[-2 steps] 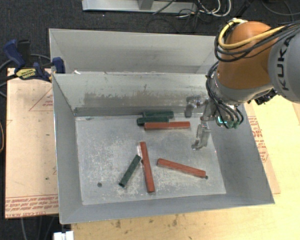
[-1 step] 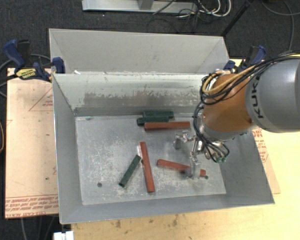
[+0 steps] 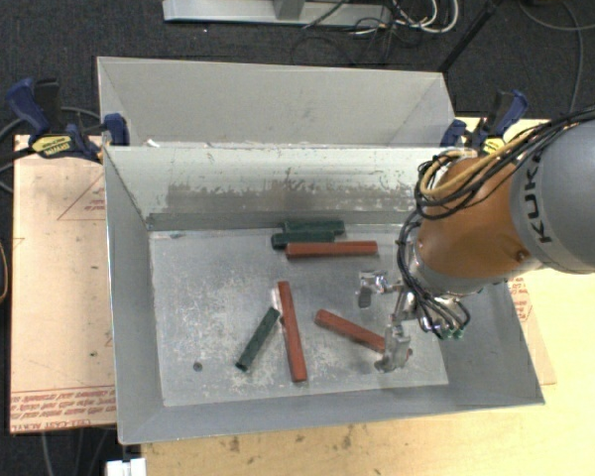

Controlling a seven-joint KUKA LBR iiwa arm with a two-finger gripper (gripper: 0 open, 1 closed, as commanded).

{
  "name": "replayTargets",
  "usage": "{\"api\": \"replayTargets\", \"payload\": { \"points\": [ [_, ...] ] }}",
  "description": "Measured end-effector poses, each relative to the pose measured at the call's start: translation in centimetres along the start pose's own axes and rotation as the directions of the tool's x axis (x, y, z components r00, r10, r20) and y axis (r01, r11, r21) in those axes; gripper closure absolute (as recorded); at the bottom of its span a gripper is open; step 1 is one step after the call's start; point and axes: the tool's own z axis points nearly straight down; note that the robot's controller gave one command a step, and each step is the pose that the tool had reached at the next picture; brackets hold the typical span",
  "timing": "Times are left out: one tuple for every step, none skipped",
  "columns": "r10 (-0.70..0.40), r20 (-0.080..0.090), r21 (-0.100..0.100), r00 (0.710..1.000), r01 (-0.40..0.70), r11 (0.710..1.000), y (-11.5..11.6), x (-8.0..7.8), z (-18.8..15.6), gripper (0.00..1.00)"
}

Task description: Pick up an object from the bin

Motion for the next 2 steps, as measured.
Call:
{"api": "replayTargets", "payload": {
  "points": [
    [-0.075, -0.001, -0.001, 0.997, 0.075, 0.997, 2.9, 1.2, -0.1, 0.0],
    [0.018, 0.002, 0.0, 1.0, -0.018, 1.0, 4.3, -0.6, 3.2, 0.0]
  ]
}}
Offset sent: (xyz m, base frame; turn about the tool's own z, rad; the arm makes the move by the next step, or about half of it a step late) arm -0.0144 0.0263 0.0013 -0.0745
